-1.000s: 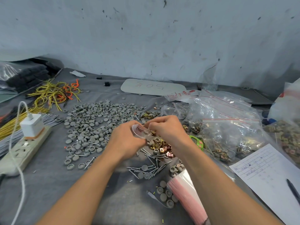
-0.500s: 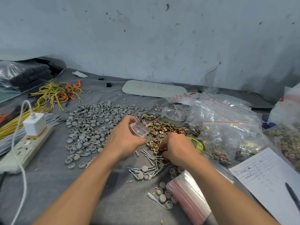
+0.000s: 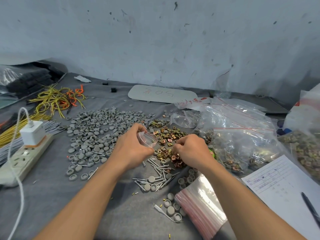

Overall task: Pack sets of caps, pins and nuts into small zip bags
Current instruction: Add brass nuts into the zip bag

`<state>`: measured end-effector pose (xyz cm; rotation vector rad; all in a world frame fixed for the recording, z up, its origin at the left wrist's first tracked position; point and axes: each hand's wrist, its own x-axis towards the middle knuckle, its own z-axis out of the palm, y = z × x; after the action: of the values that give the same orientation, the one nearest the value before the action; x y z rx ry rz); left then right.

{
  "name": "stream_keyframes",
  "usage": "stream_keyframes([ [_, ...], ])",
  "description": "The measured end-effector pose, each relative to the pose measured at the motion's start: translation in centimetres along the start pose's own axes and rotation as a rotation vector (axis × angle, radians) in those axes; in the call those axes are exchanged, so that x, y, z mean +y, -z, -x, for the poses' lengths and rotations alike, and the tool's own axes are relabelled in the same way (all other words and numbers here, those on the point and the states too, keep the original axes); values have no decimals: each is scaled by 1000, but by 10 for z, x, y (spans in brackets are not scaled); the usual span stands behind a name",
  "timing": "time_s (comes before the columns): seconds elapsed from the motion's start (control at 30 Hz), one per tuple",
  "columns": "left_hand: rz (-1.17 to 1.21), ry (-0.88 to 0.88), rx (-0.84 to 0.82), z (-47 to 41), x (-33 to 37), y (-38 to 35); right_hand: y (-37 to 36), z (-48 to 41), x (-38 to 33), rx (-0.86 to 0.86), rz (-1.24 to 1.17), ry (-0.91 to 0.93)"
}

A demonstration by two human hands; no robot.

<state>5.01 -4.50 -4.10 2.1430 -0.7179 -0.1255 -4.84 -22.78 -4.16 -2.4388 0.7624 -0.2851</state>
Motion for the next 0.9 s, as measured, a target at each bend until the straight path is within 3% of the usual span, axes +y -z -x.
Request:
stream_keyframes([
  [0.1, -7, 2, 15, 0, -1, 1, -1, -3, 4, 65, 23, -11],
  [0.27, -43, 6, 19, 1, -3, 2, -3, 5, -5, -189, 137, 125],
  [0.6, -70, 7, 17, -2, -6, 0, -4, 12, -14, -363, 302, 204],
  [0.9, -94, 17, 7, -3, -7, 0, -9, 14, -14, -371, 286, 215],
])
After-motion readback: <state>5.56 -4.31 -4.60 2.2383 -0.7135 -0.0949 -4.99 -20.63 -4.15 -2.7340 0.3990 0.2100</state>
